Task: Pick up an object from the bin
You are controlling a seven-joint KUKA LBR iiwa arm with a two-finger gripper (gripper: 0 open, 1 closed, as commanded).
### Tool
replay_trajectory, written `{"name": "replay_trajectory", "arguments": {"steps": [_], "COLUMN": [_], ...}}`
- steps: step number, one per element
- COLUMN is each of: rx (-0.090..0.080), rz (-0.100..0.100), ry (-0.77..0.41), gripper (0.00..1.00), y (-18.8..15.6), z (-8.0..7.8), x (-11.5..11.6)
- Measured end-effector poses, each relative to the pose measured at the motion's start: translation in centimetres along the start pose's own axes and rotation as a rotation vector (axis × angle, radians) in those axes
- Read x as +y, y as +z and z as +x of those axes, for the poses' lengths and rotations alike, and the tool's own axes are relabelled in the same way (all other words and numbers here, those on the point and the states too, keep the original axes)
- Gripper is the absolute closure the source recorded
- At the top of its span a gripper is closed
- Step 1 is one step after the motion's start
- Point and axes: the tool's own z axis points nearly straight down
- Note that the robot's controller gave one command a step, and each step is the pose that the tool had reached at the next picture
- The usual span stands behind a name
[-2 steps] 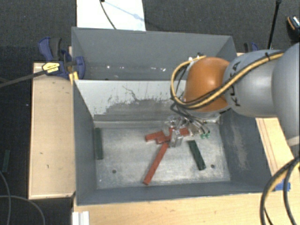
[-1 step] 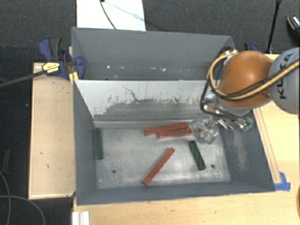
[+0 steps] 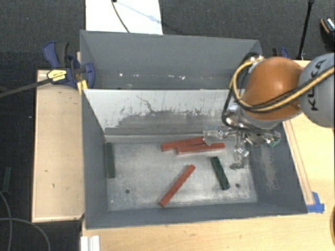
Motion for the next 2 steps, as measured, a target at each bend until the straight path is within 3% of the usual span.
{"name": "replay_trajectory", "arguments": {"steps": [1,2], "rx": [0.003,0.002], "rz": [-0.003,-0.005], "ry": [-0.647,-0.64], "gripper": [0.0,1.0], "y": [5.46,5.35], "z": [0.73,0.67], "x": [-1.55,-1.54]}}
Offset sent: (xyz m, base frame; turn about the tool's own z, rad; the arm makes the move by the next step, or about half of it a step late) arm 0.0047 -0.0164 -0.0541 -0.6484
